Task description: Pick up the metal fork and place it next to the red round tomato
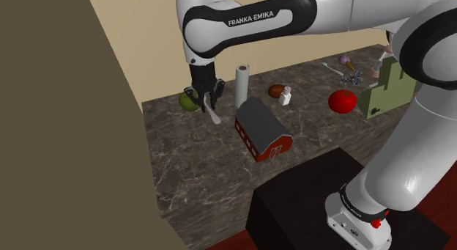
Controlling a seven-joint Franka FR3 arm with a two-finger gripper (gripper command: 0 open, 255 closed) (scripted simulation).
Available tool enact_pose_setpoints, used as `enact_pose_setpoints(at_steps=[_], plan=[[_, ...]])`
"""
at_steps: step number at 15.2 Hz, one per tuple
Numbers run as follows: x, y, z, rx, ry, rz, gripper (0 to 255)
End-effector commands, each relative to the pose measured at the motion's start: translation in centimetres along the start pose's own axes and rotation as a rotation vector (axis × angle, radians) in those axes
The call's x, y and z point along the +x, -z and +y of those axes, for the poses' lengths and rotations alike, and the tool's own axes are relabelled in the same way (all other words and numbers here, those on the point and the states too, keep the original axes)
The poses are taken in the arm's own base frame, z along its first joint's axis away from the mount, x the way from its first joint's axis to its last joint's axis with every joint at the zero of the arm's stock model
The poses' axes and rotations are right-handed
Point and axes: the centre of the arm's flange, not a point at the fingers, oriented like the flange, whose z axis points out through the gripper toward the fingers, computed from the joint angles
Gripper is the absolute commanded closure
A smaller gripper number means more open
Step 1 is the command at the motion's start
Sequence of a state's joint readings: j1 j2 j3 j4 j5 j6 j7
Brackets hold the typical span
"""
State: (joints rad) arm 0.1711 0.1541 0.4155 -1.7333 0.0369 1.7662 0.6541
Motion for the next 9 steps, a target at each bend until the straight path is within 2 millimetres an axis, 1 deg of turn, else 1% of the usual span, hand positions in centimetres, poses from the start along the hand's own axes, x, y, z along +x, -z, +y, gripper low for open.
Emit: enact_pose_setpoints(at_steps=[1, 9], plan=[[0.4, 0.2, 2.5, 0.000, 0.001, 0.000, 255], [1.5, 0.5, 13.0, 0.000, 0.001, 0.000, 255]])
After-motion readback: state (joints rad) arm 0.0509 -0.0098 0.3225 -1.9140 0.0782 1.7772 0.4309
